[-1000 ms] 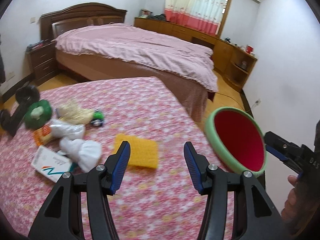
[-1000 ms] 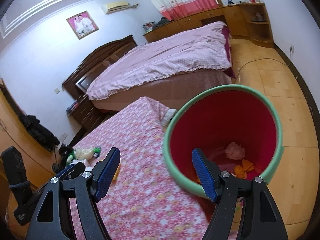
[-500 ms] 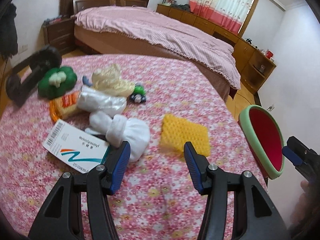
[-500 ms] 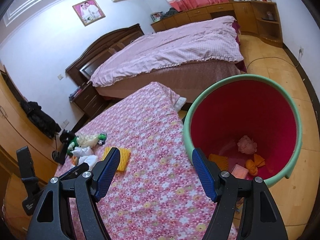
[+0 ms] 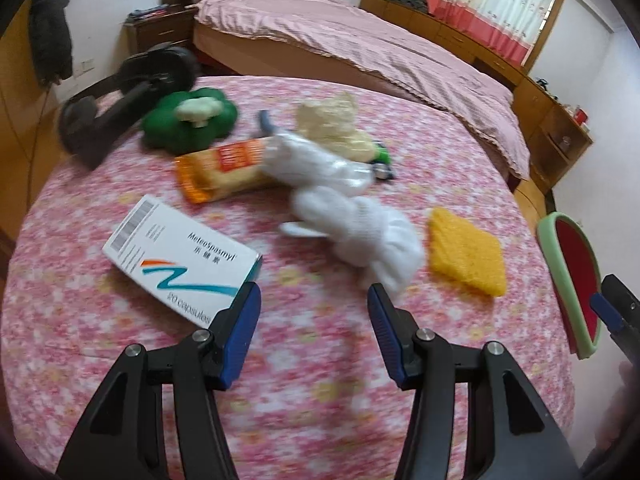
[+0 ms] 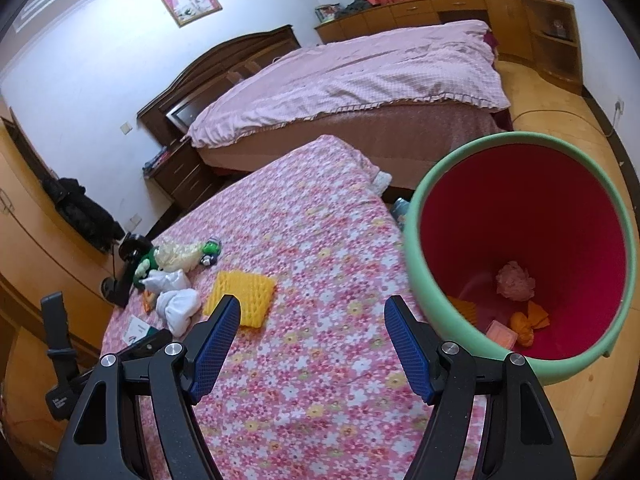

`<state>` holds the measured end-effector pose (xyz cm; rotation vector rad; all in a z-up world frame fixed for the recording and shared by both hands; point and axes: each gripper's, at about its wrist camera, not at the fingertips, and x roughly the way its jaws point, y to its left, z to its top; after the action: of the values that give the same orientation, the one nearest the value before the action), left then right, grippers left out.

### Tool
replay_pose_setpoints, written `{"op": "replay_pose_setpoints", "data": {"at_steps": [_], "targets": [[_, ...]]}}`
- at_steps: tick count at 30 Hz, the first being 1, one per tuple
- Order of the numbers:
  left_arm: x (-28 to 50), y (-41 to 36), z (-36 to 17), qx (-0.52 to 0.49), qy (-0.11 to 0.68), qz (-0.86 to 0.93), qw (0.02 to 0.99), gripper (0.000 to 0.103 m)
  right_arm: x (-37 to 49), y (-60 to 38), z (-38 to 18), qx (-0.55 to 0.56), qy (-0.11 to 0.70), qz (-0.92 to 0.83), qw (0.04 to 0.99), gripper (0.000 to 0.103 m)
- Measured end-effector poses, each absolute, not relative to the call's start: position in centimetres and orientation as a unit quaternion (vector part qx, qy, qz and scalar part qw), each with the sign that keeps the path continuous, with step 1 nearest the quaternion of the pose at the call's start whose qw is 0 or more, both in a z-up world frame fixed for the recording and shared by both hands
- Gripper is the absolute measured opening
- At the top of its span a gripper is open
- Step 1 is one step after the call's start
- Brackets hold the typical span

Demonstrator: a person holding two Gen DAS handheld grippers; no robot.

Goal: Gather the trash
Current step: 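Move both open tools back over the table, then grasp the medicine box with the left tool while the right grasps the yellow foam net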

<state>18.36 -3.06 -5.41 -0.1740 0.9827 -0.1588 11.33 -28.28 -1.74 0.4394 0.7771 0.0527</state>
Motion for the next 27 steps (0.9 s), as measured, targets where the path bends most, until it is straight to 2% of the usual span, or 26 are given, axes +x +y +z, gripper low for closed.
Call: {"op": "replay_pose_setpoints", "data": {"at_steps": [18,27], "targets": [[17.4,3.7,-3.4,-0.098,0.445,0.009,0.890,0.056,15.8,-23.5,-4.4,0.186,0.425,0.061,0.884,0.076],[20.1,6.1,-5.5,-0.135,0.462,0.068,0.874,0.060,18.1,-21.5,-5.5,0.161,0.439,0.059,0.882,0.076]]}}
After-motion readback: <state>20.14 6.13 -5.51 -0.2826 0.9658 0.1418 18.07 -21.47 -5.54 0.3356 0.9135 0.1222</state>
